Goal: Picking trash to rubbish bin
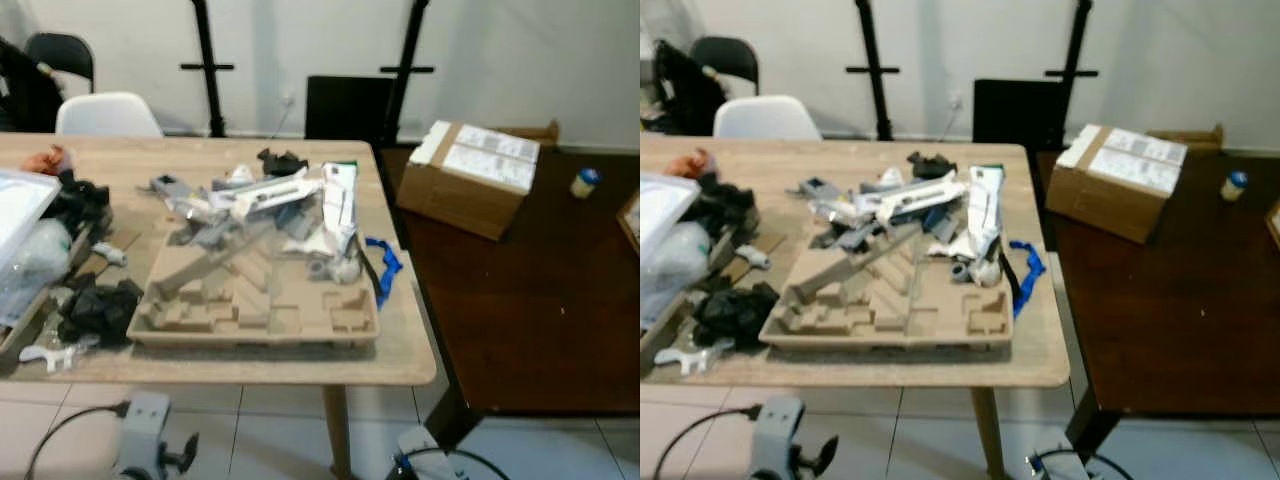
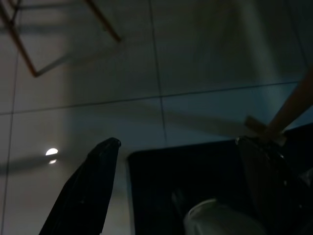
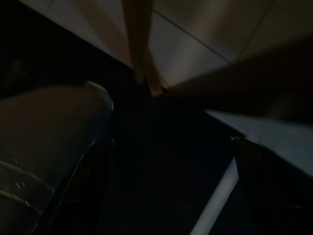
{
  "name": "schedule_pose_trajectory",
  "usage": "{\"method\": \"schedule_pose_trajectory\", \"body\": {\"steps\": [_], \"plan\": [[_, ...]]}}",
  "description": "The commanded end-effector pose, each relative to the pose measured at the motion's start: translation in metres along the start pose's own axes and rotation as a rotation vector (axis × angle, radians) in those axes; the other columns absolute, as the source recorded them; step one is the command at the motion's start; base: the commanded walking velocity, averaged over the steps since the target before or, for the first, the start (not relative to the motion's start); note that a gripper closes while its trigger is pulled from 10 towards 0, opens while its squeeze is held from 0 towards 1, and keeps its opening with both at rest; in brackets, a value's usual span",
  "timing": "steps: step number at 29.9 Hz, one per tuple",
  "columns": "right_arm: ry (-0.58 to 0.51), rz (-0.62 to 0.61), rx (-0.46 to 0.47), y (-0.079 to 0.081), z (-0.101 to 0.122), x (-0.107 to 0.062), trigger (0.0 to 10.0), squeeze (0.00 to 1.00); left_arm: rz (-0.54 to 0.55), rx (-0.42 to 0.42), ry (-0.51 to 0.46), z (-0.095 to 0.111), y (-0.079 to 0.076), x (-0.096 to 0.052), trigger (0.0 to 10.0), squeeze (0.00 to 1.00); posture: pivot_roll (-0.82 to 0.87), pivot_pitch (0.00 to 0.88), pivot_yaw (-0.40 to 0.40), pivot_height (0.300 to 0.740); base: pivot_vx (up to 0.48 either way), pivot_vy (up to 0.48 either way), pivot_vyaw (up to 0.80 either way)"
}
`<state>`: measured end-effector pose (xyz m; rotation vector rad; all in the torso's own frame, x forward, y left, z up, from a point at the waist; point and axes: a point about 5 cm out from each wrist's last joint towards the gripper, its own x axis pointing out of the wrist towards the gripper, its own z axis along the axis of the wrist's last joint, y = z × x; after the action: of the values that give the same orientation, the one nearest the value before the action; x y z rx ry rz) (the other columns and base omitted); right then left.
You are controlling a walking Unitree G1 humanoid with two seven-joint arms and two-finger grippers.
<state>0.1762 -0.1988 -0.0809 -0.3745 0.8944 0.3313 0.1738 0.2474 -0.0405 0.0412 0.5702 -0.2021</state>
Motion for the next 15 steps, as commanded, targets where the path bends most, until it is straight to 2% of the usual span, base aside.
{"method": "schedule_pose_trajectory", "body": {"steps": [1, 2, 3, 4, 5, 8, 9, 10, 11, 12, 13, 15], "plan": [[-0.044, 0.026, -0.018, -0.001, 0.012, 0.002, 10.0, 0.00, -0.057, 0.032, -0.032, 0.005, 0.004, -0.007, 10.0, 0.00, 0.02, 0.090, -0.026, 0.740, 0.000, 0.000, 0.00], [-0.044, 0.026, -0.018, -0.001, 0.012, 0.002, 10.0, 0.00, -0.057, 0.032, -0.032, 0.005, 0.004, -0.007, 10.0, 0.00, 0.02, 0.090, -0.026, 0.740, 0.000, 0.000, 0.00], [-0.069, 0.046, -0.023, -0.002, 0.019, 0.003, 10.0, 0.00, -0.114, 0.061, -0.044, 0.007, 0.006, -0.016, 10.0, 0.00, 0.02, 0.093, -0.027, 0.740, 0.000, 0.000, 0.00], [-0.096, 0.073, -0.042, -0.003, 0.027, 0.004, 10.0, 0.00, -0.214, 0.096, -0.037, 0.009, 0.010, -0.031, 10.0, 0.00, 0.02, 0.097, -0.028, 0.740, 0.000, 0.000, 0.00], [-0.096, 0.073, -0.042, -0.003, 0.027, 0.004, 10.0, 0.00, -0.214, 0.096, -0.037, 0.009, 0.010, -0.031, 10.0, 0.00, 0.02, 0.097, -0.028, 0.740, 0.000, 0.000, 0.00], [-0.137, 0.101, -0.094, -0.009, 0.040, 0.005, 10.0, 0.00, -0.502, 0.155, 0.047, 0.020, 0.014, -0.082, 10.0, 0.00, 0.03, 0.111, -0.029, 0.740, 0.000, 0.000, 0.00], [-0.140, 0.101, -0.097, -0.011, 0.041, 0.005, 10.0, 0.00, -0.542, 0.165, 0.057, 0.023, 0.013, -0.091, 10.0, 0.00, 0.03, 0.111, -0.029, 0.740, 0.000, 0.000, 0.00], [-0.140, 0.101, -0.097, -0.011, 0.041, 0.005, 10.0, 0.00, -0.542, 0.165, 0.057, 0.023, 0.013, -0.091, 10.0, 0.00, 0.03, 0.111, -0.029, 0.740, 0.000, 0.000, 0.00], [-0.141, 0.102, -0.096, -0.013, 0.042, 0.004, 10.0, 0.00, -0.608, 0.158, 0.046, 0.043, 0.011, -0.111, 10.0, 0.00, 0.04, 0.116, -0.039, 0.740, 0.000, 0.000, 0.00], [-0.141, 0.102, -0.096, -0.013, 0.042, 0.004, 10.0, 0.00, -0.608, 0.158, 0.046, 0.043, 0.011, -0.111, 10.0, 0.00, 0.04, 0.116, -0.039, 0.740, 0.000, 0.000, 0.00], [-0.141, 0.103, -0.096, -0.013, 0.041, 0.004, 10.0, 0.00, -0.634, 0.159, 0.039, 0.051, 0.009, -0.117, 10.0, 0.00, 0.04, 0.116, -0.039, 0.740, 0.000, 0.000, 0.00], [-0.138, 0.114, -0.102, -0.013, 0.040, 0.004, 10.0, 0.00, -0.648, 0.170, -0.012, 0.079, 0.013, -0.129, 10.0, 0.00, 0.05, 0.118, -0.051, 0.740, 0.000, 0.000, 0.00]]}}
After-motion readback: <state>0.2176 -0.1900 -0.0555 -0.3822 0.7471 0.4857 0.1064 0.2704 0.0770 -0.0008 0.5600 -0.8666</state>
